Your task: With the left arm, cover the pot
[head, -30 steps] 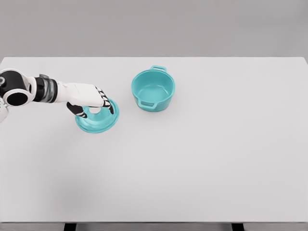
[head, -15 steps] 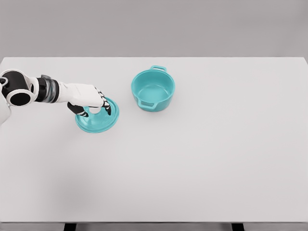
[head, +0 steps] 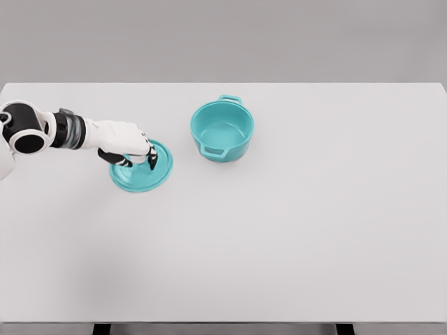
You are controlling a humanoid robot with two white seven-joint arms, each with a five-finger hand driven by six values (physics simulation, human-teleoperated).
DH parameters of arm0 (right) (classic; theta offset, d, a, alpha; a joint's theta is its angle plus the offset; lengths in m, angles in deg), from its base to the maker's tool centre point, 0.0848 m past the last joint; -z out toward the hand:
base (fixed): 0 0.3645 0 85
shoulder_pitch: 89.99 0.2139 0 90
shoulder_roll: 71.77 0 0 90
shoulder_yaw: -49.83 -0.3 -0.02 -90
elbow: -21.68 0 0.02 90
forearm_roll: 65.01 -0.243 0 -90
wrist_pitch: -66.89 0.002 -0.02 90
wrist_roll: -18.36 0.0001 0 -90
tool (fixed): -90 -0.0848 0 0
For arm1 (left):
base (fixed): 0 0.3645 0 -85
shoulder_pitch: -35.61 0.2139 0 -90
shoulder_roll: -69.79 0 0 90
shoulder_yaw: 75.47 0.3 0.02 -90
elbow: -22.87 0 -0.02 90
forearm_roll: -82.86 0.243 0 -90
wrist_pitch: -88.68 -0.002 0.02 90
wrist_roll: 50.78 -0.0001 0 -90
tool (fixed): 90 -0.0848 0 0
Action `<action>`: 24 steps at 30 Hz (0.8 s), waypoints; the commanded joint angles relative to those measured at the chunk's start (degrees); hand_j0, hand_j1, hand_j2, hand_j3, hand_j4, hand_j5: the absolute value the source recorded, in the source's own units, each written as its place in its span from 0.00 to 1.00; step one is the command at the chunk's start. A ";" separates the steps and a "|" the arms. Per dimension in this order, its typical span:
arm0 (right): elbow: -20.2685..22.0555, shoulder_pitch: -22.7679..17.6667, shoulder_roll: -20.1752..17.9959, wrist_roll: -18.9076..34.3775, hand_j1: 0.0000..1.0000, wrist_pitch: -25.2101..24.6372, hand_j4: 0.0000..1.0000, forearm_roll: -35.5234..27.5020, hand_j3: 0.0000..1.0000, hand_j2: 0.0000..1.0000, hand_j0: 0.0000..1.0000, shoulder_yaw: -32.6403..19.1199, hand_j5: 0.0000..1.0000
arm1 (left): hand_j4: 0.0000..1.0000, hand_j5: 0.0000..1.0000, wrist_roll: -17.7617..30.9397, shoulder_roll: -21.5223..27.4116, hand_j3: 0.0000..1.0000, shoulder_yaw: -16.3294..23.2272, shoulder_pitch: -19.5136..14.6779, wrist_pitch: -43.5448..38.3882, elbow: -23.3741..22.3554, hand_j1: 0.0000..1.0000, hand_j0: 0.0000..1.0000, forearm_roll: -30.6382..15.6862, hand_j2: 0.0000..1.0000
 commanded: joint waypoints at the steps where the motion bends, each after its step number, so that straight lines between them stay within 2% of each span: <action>1: 0.00 0.00 -0.01 0.04 1.00 0.01 1.00 -0.02 1.00 1.00 1.00 0.01 1.00 | 0.54 0.54 0.02 0.13 0.54 -0.06 0.00 -0.04 0.07 0.54 0.54 -0.17 0.54; 13: 0.00 0.00 -0.01 -0.04 1.00 0.01 1.00 -0.02 1.00 1.00 1.00 0.01 1.00 | 0.53 0.53 0.02 0.57 0.53 -0.24 -1.93 -0.04 0.77 0.53 0.53 -1.75 0.53; 20: 0.00 0.00 -0.01 0.04 1.00 0.01 1.00 -0.02 1.00 1.00 1.00 0.01 1.00 | 0.52 0.52 0.02 -0.05 0.52 -0.24 -5.53 -0.04 2.61 0.52 0.52 -7.03 0.52; 24: 0.00 -0.09 -0.01 0.04 1.00 0.01 1.00 -0.02 1.00 1.00 1.00 0.01 1.00 | 0.51 0.51 0.02 -1.45 0.51 -0.15 -6.24 -0.04 3.23 0.51 0.51 -7.91 0.51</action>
